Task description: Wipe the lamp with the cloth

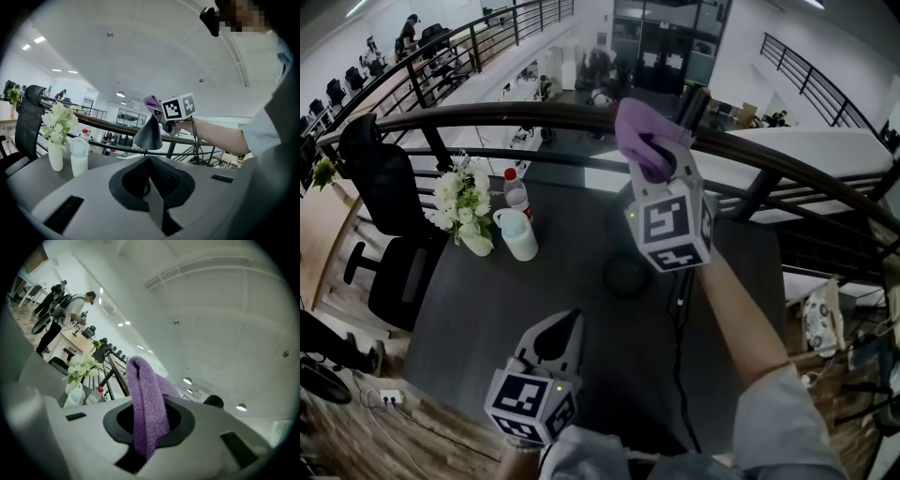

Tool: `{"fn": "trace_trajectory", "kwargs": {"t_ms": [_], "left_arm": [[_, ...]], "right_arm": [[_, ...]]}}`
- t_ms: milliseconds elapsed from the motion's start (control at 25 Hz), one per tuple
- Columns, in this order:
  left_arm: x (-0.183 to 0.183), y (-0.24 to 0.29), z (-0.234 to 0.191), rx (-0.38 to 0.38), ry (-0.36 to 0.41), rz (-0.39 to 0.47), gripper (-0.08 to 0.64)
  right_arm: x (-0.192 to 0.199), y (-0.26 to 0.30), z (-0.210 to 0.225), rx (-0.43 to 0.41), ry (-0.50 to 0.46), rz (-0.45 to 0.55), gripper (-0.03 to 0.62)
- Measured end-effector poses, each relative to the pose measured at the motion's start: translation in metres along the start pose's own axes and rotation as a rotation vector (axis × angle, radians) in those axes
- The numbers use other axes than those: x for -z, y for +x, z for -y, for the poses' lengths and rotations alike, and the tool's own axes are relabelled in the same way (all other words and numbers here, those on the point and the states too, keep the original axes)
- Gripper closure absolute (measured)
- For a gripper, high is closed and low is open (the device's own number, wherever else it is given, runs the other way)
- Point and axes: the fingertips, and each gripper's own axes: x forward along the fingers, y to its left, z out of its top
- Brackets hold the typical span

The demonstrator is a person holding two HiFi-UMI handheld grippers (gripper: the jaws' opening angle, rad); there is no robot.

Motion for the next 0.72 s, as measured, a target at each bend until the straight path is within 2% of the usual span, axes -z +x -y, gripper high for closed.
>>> {"fn": "trace_trajectory", "kwargs": {"t_ms": [160, 520, 720], "left_arm": [[0.003, -0.001, -0.005, -0.003, 0.001, 0.001, 0.548], [0.007, -0.005, -0.008, 0.007, -0.024, -0.008, 0.548], [0.01, -0.005, -0.007, 0.016, -0.033, -0.02, 0.548]], "right_arm": [[-0.002, 0.011, -0.027, -0.052, -0.072, -0.034, 0.541], [0.015, 0.019, -0.089, -0.17, -0.158, -0.113, 0.541], [0.023, 0.011, -0.117, -0.232, -0.171, -0.128, 0.541]]}}
